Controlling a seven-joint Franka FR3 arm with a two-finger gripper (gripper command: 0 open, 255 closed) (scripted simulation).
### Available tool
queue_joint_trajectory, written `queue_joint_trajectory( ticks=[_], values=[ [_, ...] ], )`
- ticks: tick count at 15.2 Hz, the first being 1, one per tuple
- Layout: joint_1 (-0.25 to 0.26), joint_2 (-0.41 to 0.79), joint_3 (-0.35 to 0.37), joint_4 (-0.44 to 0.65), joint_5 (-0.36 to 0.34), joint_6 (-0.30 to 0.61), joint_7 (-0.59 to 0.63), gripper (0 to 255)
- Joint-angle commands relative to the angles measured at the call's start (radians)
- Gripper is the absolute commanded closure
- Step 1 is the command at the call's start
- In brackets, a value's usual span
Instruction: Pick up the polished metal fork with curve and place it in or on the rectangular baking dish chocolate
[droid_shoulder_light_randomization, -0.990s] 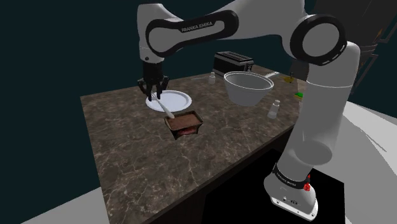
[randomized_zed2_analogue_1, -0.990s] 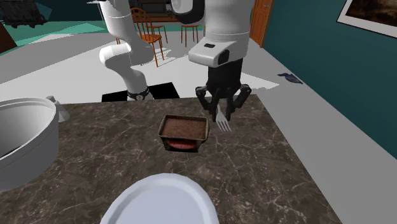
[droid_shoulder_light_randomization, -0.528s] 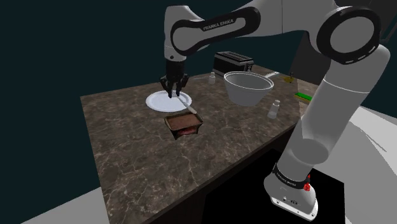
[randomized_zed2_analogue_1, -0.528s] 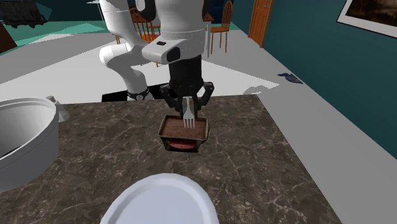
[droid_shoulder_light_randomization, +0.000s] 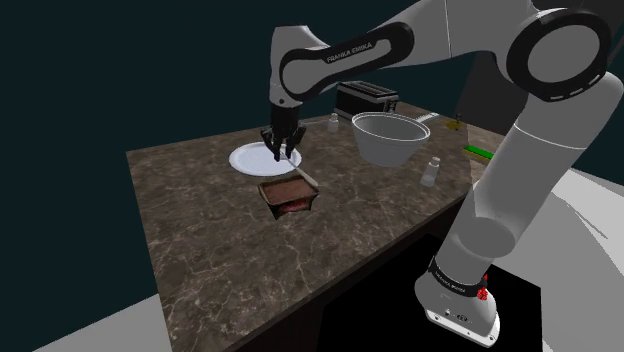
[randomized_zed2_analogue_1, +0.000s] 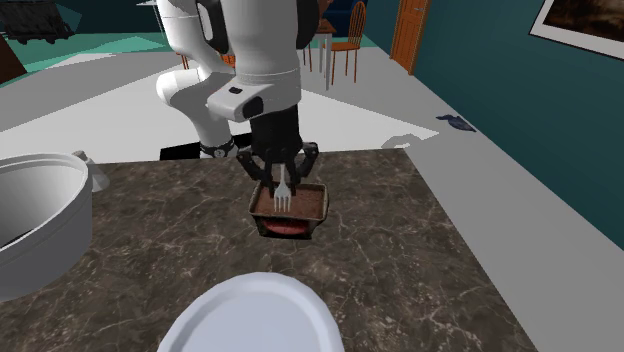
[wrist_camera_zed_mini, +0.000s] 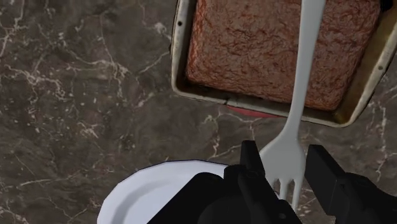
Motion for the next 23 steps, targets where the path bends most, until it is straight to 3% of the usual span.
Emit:
queue_joint_trajectory(
  ticks=[1, 7, 15, 16, 21, 23],
  values=[
    [-0.001, 0.008, -0.001, -0.019, -0.002, 0.027, -0.001, 255],
    [-0.001, 0.034, 0.001, -0.071, -0.009, 0.104, 0.005, 255],
    [-0.001, 0.034, 0.001, -0.071, -0.009, 0.104, 0.005, 255],
    [-0.001, 0.034, 0.001, -0.071, -0.009, 0.104, 0.005, 0],
    [-0.001, 0.034, 0.001, -0.071, -0.009, 0.104, 0.005, 0],
    [-0.001, 0.006, 0.0, -0.034, -0.001, 0.04, -0.001, 0]
  ],
)
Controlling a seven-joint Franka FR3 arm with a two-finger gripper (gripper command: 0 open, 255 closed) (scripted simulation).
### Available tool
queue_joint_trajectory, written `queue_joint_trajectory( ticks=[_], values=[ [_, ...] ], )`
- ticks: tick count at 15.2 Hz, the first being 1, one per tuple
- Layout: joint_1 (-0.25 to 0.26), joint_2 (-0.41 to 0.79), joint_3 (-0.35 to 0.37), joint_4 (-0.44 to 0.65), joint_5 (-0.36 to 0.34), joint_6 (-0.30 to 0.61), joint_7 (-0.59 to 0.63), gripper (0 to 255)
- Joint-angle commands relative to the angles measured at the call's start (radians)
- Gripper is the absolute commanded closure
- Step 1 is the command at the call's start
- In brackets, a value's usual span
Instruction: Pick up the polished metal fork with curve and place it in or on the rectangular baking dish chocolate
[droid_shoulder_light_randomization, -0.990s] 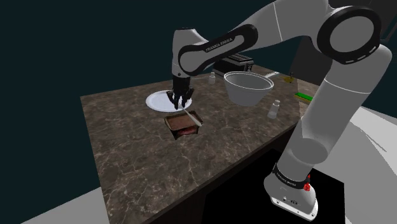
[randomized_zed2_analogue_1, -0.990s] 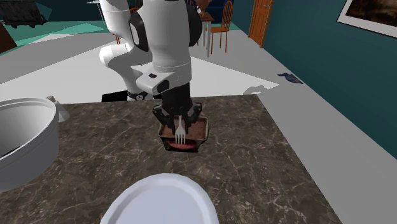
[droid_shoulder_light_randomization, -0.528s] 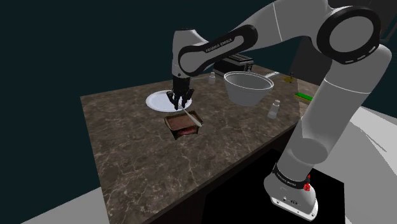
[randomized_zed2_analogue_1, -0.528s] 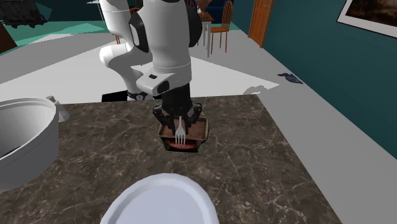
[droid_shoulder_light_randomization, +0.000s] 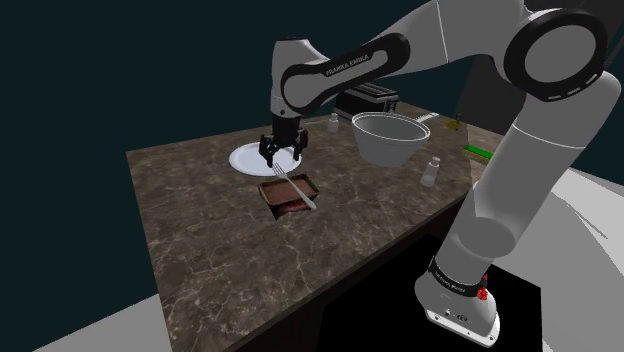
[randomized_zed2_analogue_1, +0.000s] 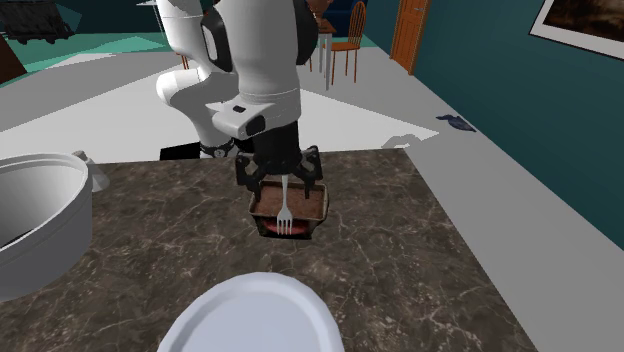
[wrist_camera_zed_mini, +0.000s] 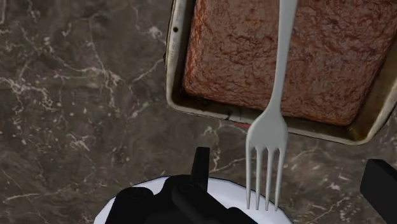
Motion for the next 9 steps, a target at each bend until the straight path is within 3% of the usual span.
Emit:
queue_joint_trajectory(
  ticks=[1, 9],
  values=[
    [-0.002, -0.017, -0.003, 0.045, 0.004, -0.062, -0.007, 0],
    [-0.002, -0.026, -0.003, 0.062, 0.006, -0.088, -0.008, 0]
  ],
)
